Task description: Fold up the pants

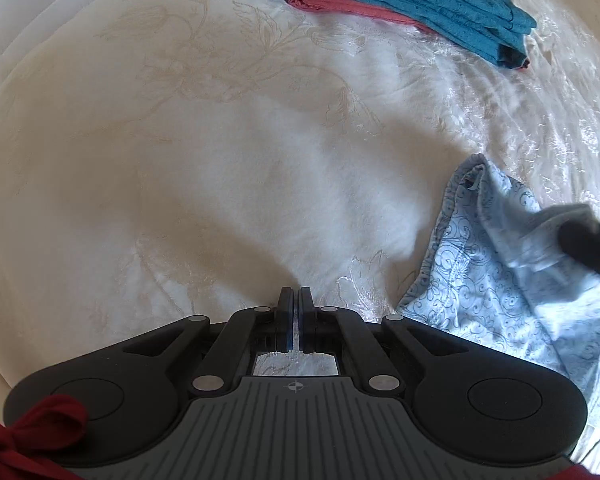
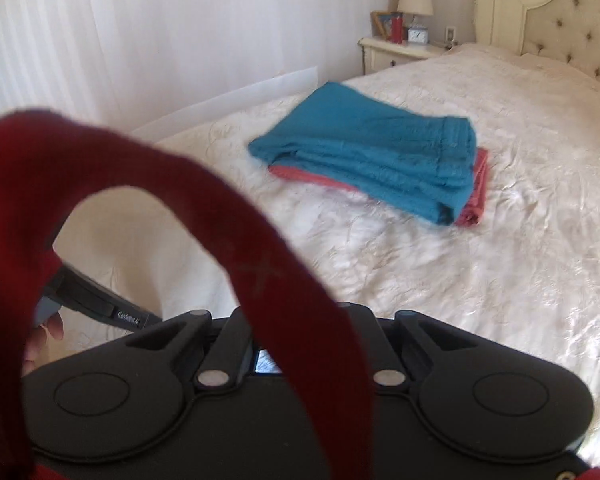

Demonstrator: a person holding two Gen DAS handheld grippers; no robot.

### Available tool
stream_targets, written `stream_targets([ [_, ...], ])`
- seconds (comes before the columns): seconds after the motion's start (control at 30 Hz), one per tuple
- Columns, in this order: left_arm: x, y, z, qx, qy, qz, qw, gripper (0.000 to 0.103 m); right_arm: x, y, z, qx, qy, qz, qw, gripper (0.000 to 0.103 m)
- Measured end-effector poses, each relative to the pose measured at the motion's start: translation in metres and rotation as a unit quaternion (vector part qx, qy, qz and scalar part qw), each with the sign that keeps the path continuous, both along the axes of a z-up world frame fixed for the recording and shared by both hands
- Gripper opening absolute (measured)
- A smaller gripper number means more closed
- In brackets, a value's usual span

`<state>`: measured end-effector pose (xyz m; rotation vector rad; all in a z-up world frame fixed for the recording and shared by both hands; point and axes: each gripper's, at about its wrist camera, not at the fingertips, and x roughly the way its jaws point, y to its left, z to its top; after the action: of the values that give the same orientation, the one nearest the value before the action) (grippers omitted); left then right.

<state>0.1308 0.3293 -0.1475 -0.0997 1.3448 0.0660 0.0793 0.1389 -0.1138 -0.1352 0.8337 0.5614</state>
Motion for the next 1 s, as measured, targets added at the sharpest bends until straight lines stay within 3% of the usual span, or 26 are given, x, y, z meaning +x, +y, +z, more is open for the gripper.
stream_targets([
  [0.1, -0.001, 0.003, 0.004, -0.004, -0.004, 0.010, 0.9999, 0.003, 0.000, 0.032, -0.044, -0.011, 0.047, 0.046, 0.998, 0.014],
  [0.17, 0.000, 0.004, 0.008, -0.008, -0.007, 0.019, 0.9998, 0.003, -0.008, 0.041, -0.056, -0.006, 0.053, 0.056, 0.997, 0.028],
  [0.27, 0.004, -0.004, 0.015, -0.013, -0.018, 0.013, 0.9997, 0.003, -0.013, 0.037, -0.051, 0.007, 0.052, 0.056, 0.997, 0.041],
  [0.37, 0.011, -0.023, 0.025, -0.020, -0.036, -0.012, 0.9991, 0.003, -0.018, 0.014, -0.033, 0.019, 0.044, 0.048, 0.998, 0.041],
  [0.47, 0.018, -0.048, 0.034, -0.030, -0.055, -0.046, 0.9970, 0.003, -0.019, -0.022, -0.018, 0.011, 0.033, 0.011, 0.999, 0.042],
  [0.57, 0.024, -0.074, 0.034, -0.050, -0.060, -0.084, 0.9934, 0.003, -0.005, -0.074, -0.020, -0.020, 0.034, -0.076, 0.996, 0.043],
  [0.73, 0.032, -0.114, 0.011, -0.048, -0.041, -0.141, 0.9879, 0.003, 0.027, -0.158, -0.035, -0.053, 0.057, -0.208, 0.975, 0.043],
  [0.87, 0.044, -0.120, -0.017, -0.004, -0.019, -0.133, 0.9909, 0.003, 0.037, -0.198, -0.043, -0.069, 0.071, -0.245, 0.964, 0.043],
  [1.0, 0.056, -0.106, -0.034, -0.039, 0.012, -0.095, 0.9946, 0.003, 0.022, -0.228, -0.044, -0.088, 0.084, -0.244, 0.962, 0.043],
])
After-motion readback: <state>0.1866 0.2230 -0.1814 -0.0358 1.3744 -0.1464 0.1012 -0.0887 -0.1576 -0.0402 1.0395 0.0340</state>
